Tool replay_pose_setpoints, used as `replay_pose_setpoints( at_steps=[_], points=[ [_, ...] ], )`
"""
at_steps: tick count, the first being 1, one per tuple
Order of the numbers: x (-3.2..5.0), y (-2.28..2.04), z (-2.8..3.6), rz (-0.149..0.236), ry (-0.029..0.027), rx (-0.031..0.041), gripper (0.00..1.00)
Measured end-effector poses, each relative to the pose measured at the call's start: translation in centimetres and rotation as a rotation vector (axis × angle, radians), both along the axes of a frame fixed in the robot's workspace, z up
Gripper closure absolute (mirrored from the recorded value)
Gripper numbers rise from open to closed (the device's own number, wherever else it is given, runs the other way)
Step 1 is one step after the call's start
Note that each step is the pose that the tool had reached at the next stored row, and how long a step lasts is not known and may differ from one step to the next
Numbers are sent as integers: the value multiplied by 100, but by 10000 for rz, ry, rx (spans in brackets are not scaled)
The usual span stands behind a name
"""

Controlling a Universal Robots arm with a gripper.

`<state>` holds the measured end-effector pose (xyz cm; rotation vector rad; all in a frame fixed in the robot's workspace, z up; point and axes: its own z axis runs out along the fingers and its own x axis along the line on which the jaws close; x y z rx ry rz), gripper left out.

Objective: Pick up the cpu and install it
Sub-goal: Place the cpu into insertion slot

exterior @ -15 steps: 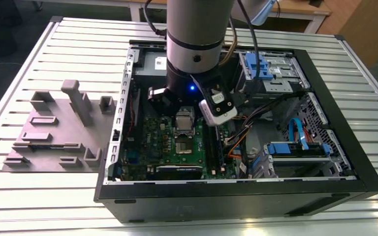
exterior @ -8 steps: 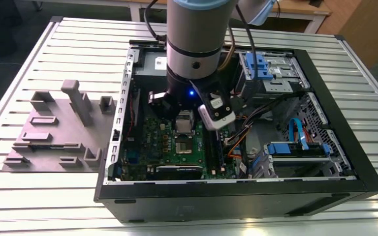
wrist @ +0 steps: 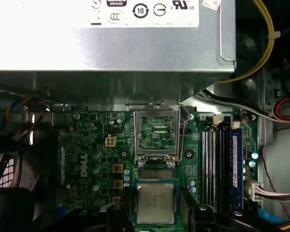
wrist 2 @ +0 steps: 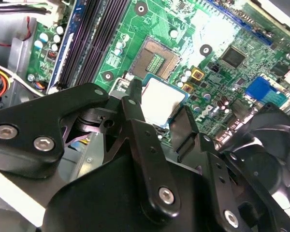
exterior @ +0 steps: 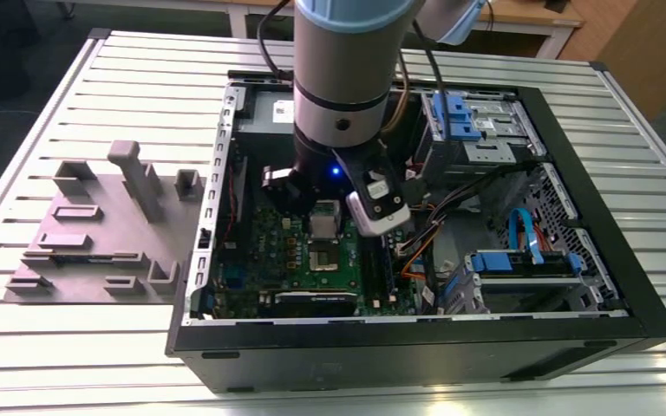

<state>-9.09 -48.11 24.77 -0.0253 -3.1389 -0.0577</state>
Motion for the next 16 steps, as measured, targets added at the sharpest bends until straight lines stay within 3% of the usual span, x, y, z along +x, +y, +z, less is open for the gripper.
replay_pose_setpoints(
  at_steps=[12, 16],
  points=[
    [0, -21, -213, -210, 0, -4, 53],
    [0, -22, -252, -207, 0, -4, 53]
  ],
)
